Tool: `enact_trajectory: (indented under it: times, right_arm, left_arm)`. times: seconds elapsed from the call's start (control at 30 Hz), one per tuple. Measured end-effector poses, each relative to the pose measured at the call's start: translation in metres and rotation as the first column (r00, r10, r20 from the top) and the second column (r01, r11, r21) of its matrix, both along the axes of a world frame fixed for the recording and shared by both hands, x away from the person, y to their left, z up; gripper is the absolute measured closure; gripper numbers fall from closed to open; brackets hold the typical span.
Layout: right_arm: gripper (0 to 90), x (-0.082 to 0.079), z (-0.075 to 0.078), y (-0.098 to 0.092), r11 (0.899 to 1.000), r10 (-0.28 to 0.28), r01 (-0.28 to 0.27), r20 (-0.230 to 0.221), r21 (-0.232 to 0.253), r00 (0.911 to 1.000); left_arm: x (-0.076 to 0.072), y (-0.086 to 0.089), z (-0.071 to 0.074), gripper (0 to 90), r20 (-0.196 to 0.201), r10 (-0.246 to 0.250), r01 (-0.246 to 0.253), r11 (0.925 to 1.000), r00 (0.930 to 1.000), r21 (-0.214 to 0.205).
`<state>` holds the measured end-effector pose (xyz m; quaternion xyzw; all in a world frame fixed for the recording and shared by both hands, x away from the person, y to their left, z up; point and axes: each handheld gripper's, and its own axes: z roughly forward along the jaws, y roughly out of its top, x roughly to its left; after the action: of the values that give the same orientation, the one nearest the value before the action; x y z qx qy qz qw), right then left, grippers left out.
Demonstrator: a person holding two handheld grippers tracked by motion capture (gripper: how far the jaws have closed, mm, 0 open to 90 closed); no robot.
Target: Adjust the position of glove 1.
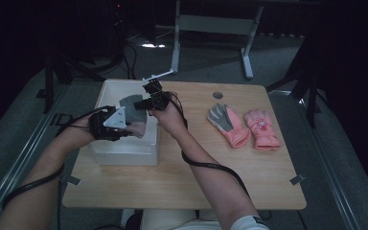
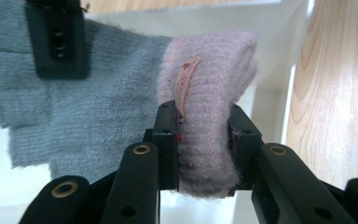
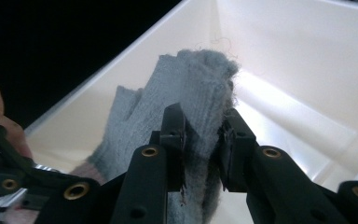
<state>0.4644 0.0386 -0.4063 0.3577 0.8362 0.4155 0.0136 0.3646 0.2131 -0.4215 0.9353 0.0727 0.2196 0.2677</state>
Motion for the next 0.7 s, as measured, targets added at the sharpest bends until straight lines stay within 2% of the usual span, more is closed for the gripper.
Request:
enact_trajectory:
  times: [0.07,0.1,0.13,0.17,0.23,0.27,0.33,0.37,0.4,0.47,0.53,0.6,0.63,0.67,0.7]
  right_arm:
    - [74.3,0.002,-0.003,0.0,1.0,-0.001,0.001,-0.008,-0.01,1.0]
    - [74.3,0.006,-0.009,0.001,1.0,-0.006,0.005,-0.027,-0.022,0.9996]
    - [74.3,0.008,-0.011,0.001,1.0,-0.007,0.006,-0.043,-0.028,0.999]
    - [74.3,0.009,-0.014,0.002,0.999,-0.01,0.007,-0.058,-0.035,0.9983]
    - [74.2,0.011,-0.018,0.005,0.998,-0.012,0.007,-0.069,-0.063,0.9975]
    - [74.2,0.011,-0.018,0.005,0.998,-0.012,0.007,-0.069,-0.063,0.9975]
    - [74.2,0.013,-0.024,0.009,0.995,-0.012,0.005,-0.073,-0.098,0.9973]
    - [74.2,0.013,-0.024,0.009,0.995,-0.012,0.005,-0.073,-0.098,0.9973]
    - [74.1,0.017,-0.03,0.013,0.991,-0.021,0.01,-0.084,-0.13,0.9963]
    - [74.0,0.016,-0.03,0.014,0.991,-0.021,0.011,-0.08,-0.132,0.9966]
    - [72.6,0.017,-0.03,0.017,0.987,-0.018,0.006,-0.076,-0.159,0.9969]
    - [69.8,0.019,-0.03,0.018,0.986,-0.02,0.008,-0.069,-0.167,0.9974]
    - [67.5,0.019,-0.03,0.017,0.986,-0.025,0.013,-0.066,-0.168,0.9975]
    - [64.4,0.02,-0.029,0.017,0.986,-0.029,0.019,-0.062,-0.168,0.9976]
    - [63.1,0.02,-0.028,0.015,0.984,-0.042,0.035,-0.039,-0.173,0.9983]
  left_arm:
    - [0.002,0.0,-0.004,69.5,-0.003,-0.003,0.003,1.0,1.0,0.003]
    - [0.008,-0.002,-0.015,69.4,-0.012,-0.006,0.006,0.9996,0.9999,0.027]
    - [0.008,-0.002,-0.015,69.3,-0.012,-0.006,0.006,0.9996,0.9999,0.027]
    - [0.012,-0.005,-0.021,69.4,-0.014,-0.011,0.012,0.9976,0.9998,0.068]
    - [0.016,-0.006,-0.026,69.4,-0.042,-0.019,0.022,0.996,0.9989,0.087]
    - [0.016,-0.006,-0.026,69.4,-0.042,-0.019,0.022,0.996,0.9989,0.087]
    - [0.021,-0.008,-0.033,69.4,-0.058,-0.017,0.024,0.9914,0.9982,0.129]
    - [0.021,-0.008,-0.033,69.4,-0.058,-0.017,0.024,0.9914,0.9982,0.129]
    - [0.023,-0.011,-0.036,69.4,-0.059,-0.02,0.029,0.9879,0.9981,0.152]
    - [0.023,-0.012,-0.037,69.4,-0.058,-0.021,0.03,0.9865,0.9981,0.161]
    - [0.026,-0.015,-0.039,69.4,-0.063,-0.034,0.046,0.9816,0.9974,0.186]
    - [0.03,-0.017,-0.037,69.4,-0.068,-0.04,0.055,0.9705,0.9969,0.235]
    - [0.033,-0.018,-0.038,69.4,-0.074,-0.038,0.054,0.9702,0.9965,0.236]
    - [0.036,-0.021,-0.039,69.3,-0.081,-0.032,0.051,0.965,0.9962,0.257]
    - [0.039,-0.023,-0.042,69.3,-0.088,-0.036,0.059,0.9595,0.9955,0.275]
